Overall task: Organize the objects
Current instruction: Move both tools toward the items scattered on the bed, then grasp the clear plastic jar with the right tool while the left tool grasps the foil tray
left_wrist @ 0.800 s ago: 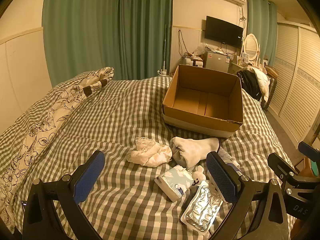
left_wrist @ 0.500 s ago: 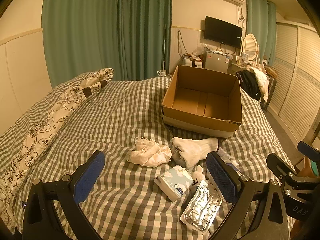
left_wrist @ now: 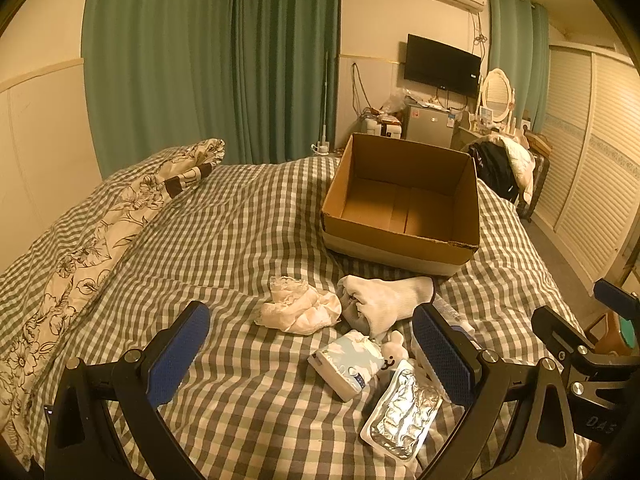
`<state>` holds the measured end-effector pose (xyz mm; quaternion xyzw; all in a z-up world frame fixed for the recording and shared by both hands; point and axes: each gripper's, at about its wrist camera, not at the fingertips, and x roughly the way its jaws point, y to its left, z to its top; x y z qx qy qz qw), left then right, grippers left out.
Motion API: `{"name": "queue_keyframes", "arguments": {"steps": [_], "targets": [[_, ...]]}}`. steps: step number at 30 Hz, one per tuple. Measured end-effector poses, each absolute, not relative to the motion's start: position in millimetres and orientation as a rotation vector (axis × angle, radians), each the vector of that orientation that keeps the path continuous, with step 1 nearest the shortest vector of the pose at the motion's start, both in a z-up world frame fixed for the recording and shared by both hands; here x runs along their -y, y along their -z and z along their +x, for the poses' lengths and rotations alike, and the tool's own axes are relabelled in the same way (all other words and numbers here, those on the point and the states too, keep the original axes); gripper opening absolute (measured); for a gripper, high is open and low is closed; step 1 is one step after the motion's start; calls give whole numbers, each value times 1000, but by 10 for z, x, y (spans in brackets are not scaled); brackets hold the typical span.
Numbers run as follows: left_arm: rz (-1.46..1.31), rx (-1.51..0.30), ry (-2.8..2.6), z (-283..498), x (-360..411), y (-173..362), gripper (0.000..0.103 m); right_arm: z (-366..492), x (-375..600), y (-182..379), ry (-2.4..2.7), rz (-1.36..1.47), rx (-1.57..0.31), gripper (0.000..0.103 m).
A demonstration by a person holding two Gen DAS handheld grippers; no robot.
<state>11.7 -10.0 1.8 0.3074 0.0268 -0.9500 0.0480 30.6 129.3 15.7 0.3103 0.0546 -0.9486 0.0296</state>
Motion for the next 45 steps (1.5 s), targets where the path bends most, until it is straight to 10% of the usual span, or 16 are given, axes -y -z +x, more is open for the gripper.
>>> {"name": "queue_keyframes", "arguments": {"steps": [30, 40, 45], "targets": [[1140, -104, 2751, -96, 385, 524, 103, -178, -1060, 690, 2723, 1345, -165, 97], [1234, -57, 2736, -150, 266, 680, 103, -336, -983, 1000, 2625, 1445, -171, 62], [1280, -10, 2744, -102, 123, 696, 103, -227, -1054, 841, 2638, 1369, -129, 61]]}}
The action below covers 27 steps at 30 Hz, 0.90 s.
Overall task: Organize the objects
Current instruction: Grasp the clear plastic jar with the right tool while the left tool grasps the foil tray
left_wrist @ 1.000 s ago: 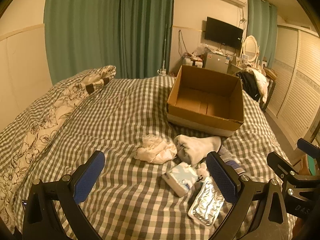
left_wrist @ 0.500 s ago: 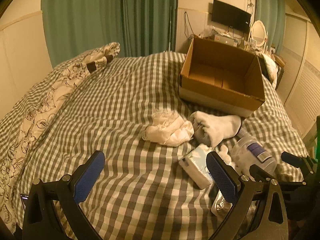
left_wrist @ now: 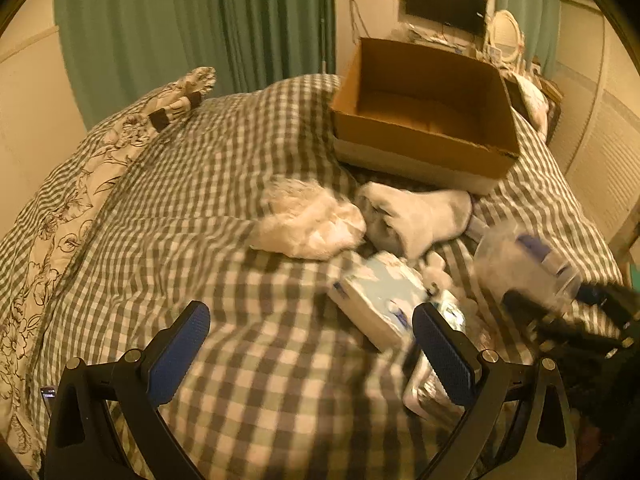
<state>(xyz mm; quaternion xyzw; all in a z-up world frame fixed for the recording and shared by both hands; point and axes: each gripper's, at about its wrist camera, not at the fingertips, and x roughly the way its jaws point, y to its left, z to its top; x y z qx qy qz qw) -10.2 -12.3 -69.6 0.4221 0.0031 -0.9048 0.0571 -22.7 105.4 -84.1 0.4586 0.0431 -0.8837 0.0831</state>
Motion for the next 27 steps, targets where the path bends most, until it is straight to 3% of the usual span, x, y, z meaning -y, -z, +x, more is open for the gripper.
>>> {"name": "queue_keyframes", "arguments": {"steps": [9, 22, 26, 27], "targets": [[1548, 60, 2809, -116, -448, 937, 103, 48, -1426, 301, 2757, 1189, -79, 61], [1701, 295, 2770, -247, -893, 1310, 103, 132, -1800, 354, 2723, 1187, 60, 61], [1700, 261, 2812, -200, -880, 1267, 77, 153, -1797, 360, 2721, 1200, 61, 61], [1696, 252, 2812, -190, -871, 1257, 76, 165, -1788, 351, 2722, 1197, 58, 61]]}}
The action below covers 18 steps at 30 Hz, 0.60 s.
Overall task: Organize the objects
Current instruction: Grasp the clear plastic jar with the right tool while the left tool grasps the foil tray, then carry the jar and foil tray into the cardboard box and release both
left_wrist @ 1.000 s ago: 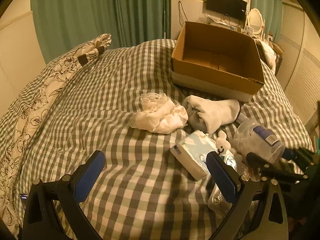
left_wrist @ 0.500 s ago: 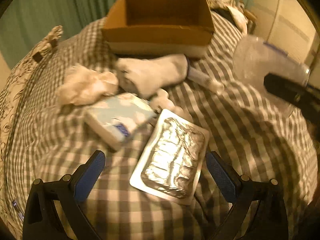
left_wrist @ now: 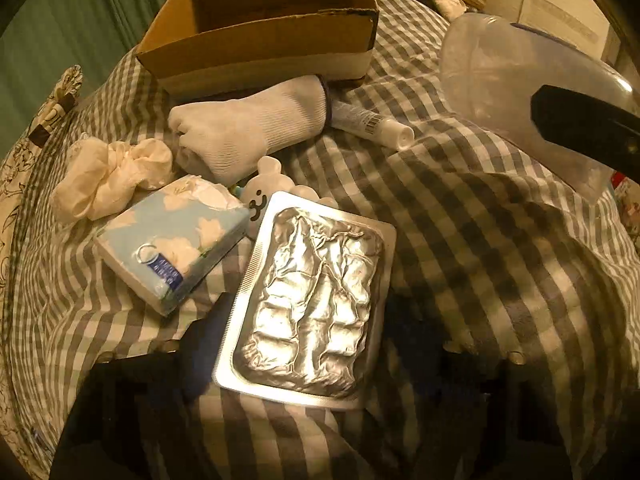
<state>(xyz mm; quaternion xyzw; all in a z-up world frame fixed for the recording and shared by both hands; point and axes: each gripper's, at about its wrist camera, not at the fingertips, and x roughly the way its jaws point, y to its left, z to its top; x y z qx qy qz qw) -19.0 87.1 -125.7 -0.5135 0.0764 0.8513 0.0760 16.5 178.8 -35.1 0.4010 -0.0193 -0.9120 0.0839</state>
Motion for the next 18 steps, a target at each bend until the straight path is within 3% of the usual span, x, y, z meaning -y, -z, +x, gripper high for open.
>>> {"name": "queue_keyframes", "arguments": {"steps": [4, 18], "targets": [[-1509, -174, -2567, -156, -821, 1166, 69, 239, -1766, 272, 2736, 1179, 36, 61], [-1271, 73, -2694, -112, -417, 354, 69, 389, -1606, -215, 2792, 1054, -101, 61]]}}
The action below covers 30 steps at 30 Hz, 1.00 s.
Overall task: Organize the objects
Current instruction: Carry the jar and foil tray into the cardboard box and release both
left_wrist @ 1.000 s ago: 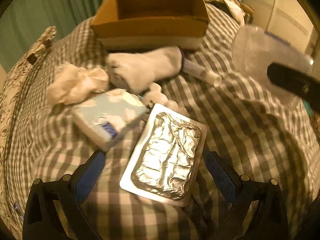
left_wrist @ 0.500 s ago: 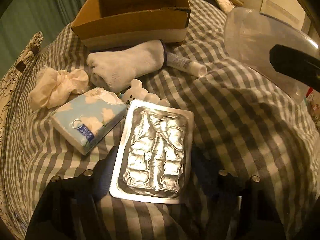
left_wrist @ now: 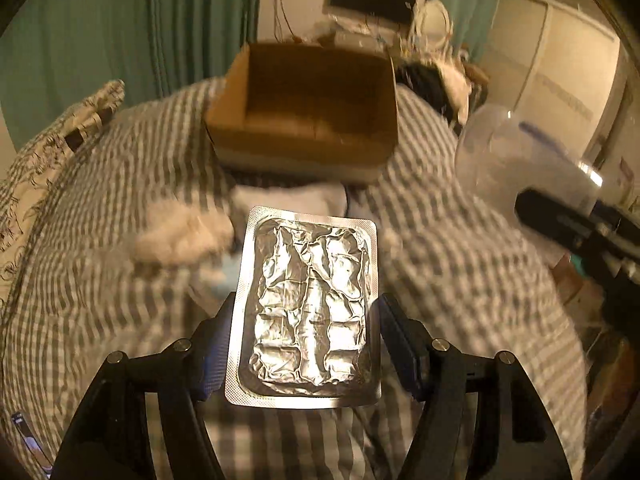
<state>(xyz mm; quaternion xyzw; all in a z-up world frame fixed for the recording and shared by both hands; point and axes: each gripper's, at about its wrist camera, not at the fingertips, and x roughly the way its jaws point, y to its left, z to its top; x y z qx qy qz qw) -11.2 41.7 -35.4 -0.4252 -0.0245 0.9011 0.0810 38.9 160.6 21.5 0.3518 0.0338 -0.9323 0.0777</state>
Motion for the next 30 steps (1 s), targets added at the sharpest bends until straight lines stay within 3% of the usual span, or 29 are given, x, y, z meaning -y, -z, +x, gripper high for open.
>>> {"name": "queue_keyframes", "arguments": {"steps": [8, 16, 30], "targets": [[-1168, 110, -2770, -687, -63, -173, 69, 18, -1396, -604, 2814, 913, -226, 61], [-1114, 71, -2813, -1401, 9, -391, 69, -691, -1316, -791, 2835, 856, -189, 61], [-1200, 31, -2715, -2493, -190, 188, 69, -1976, -1171, -423, 2792, 982, -183, 61]]}}
